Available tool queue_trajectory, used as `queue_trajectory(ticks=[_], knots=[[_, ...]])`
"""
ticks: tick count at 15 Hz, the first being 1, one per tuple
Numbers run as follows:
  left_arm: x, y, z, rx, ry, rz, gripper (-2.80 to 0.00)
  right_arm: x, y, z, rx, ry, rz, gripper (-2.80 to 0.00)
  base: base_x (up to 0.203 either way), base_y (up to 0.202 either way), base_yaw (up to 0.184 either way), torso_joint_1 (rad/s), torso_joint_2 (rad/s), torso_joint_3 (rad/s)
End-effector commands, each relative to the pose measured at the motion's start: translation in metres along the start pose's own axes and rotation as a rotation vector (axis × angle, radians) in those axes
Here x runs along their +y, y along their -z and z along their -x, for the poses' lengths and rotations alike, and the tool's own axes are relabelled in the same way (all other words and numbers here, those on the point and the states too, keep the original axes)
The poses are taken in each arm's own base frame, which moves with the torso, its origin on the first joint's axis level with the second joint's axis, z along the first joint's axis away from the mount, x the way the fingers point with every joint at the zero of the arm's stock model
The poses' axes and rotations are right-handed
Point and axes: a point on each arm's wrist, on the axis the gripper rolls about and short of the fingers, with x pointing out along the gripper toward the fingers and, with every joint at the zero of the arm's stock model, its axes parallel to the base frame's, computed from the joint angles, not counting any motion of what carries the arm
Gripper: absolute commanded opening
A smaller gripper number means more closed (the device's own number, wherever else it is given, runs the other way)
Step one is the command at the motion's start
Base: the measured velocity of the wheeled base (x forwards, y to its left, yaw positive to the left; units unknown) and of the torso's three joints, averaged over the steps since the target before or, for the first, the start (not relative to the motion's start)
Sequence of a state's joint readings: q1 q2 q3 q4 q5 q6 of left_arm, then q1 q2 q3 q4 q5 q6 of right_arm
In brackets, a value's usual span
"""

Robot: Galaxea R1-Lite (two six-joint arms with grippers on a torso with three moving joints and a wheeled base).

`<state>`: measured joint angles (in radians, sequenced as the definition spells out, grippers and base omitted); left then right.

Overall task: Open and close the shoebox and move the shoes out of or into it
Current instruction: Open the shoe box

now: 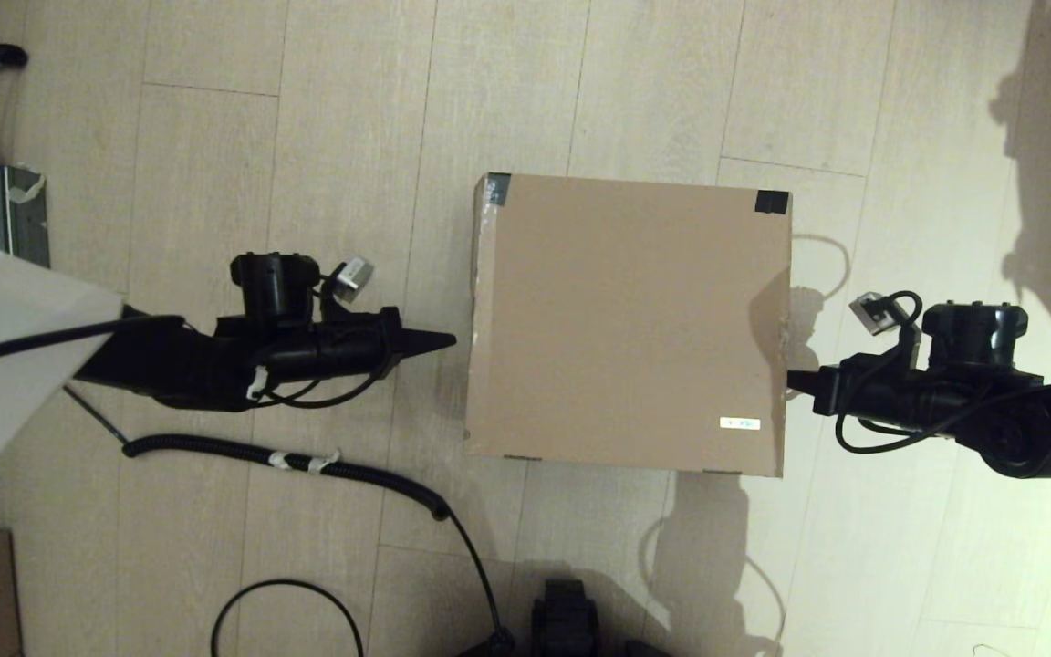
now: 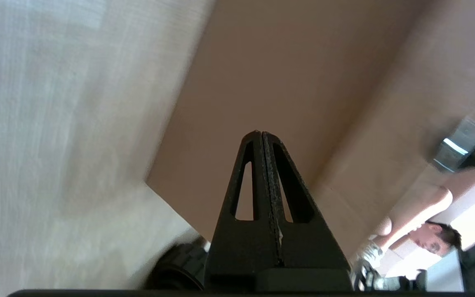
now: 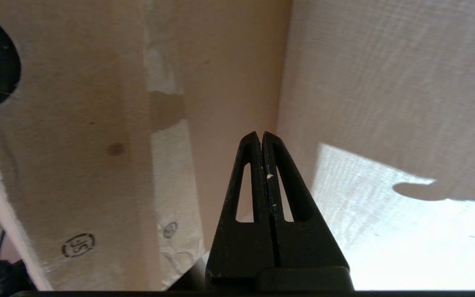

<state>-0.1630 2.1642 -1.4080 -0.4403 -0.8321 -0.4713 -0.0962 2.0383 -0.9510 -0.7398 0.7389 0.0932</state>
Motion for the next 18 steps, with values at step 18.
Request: queue_trajectory(ticks=[18], knots=[[-0.076, -0.027, -0.001, -0.002, 0.053, -0.045, -2.80, 0.055, -0.044, 0.064, -0.075, -0.178, -0.084, -2.80, 0.000, 0.000, 0.000, 0.000, 0.00, 0.000]])
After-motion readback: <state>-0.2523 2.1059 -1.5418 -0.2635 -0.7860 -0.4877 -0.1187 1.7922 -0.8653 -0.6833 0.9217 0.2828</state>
